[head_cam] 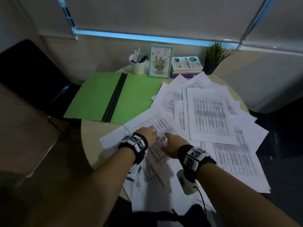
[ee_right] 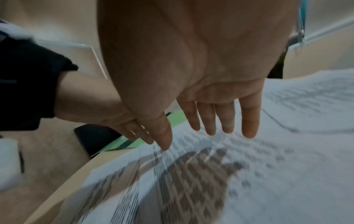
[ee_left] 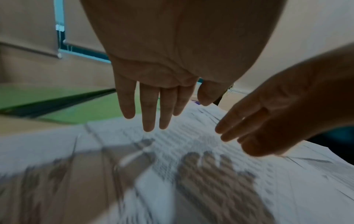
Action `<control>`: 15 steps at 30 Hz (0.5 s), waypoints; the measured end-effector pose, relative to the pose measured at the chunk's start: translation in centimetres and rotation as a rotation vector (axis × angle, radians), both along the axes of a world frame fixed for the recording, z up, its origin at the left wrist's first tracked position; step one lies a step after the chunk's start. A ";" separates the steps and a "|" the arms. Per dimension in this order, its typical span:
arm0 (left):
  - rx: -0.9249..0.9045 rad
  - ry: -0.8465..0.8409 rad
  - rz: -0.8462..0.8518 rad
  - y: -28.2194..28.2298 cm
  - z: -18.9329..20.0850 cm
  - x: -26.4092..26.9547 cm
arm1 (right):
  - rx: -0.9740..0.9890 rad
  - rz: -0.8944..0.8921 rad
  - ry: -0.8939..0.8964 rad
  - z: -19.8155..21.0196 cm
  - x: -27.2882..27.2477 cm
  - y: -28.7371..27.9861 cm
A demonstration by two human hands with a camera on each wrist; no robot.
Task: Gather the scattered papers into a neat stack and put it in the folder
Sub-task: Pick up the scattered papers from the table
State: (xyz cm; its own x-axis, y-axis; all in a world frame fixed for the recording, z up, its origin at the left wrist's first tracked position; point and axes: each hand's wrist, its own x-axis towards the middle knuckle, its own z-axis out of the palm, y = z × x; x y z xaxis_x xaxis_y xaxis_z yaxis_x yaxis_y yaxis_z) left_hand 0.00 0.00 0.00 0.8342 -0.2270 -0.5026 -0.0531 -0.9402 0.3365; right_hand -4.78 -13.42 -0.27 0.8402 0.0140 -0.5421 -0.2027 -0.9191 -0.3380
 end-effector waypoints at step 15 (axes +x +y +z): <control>-0.399 0.227 0.887 3.2 -3.6 -3.1 | 0.063 -0.434 -0.221 -5.6 0.1 -4.6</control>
